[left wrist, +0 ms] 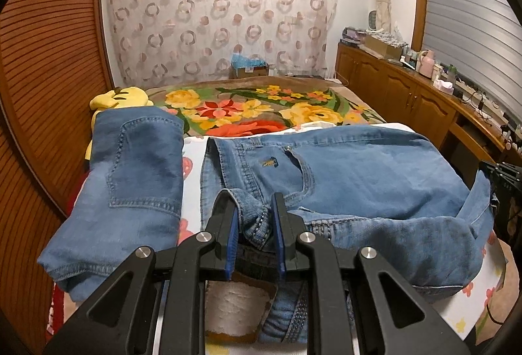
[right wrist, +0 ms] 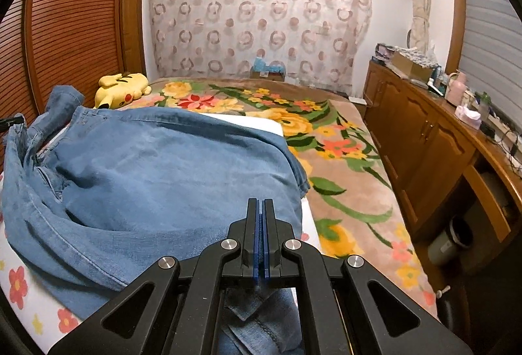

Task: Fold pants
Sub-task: 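Lift the gripped jeans edge with both tools and fold it over the jeans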

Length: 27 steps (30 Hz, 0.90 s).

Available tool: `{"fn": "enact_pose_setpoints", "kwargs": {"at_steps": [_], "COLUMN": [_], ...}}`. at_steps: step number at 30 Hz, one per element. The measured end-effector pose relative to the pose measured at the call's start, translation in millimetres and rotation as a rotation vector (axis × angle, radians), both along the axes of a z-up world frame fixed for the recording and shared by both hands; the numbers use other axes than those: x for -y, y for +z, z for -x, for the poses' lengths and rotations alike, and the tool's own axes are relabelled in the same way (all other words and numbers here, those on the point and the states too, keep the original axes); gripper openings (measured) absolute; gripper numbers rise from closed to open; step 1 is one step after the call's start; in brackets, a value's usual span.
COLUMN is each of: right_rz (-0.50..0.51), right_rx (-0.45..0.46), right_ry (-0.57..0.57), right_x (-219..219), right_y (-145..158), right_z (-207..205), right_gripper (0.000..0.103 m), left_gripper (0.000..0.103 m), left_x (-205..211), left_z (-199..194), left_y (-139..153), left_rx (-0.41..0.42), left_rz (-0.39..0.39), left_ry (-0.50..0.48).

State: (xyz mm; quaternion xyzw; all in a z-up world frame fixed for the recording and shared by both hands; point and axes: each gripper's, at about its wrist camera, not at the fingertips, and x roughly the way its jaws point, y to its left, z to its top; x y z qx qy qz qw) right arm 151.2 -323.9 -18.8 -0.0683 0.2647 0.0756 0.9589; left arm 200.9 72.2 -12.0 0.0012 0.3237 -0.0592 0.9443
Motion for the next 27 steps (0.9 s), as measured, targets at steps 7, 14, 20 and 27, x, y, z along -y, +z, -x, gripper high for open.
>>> {"fn": "enact_pose_setpoints", "kwargs": {"at_steps": [7,14,20,27], "right_rz": [0.026,0.068,0.104,0.119], "right_rx": [0.032,0.071,0.102,0.073], "right_ry": [0.008,0.014,-0.005,-0.032], "right_x": [1.5,-1.3,-0.5,-5.6], "right_y": [18.3,26.3,26.8,12.3], "right_z": [-11.4,-18.2,-31.5,-60.8], "right_gripper": [0.001,0.001,0.001,0.001], "left_gripper": [0.02,0.02,0.02,0.02], "left_x": [3.1,6.4,2.1,-5.0], "left_z": [-21.1,-44.0,-67.4,-107.8], "left_y": [19.0,42.8,54.4,43.5], "left_rx": [0.026,0.074,0.1,0.073], "left_rz": [-0.003,-0.013,-0.02,-0.026], "left_ry": [-0.01,-0.013,0.008,0.037]}}
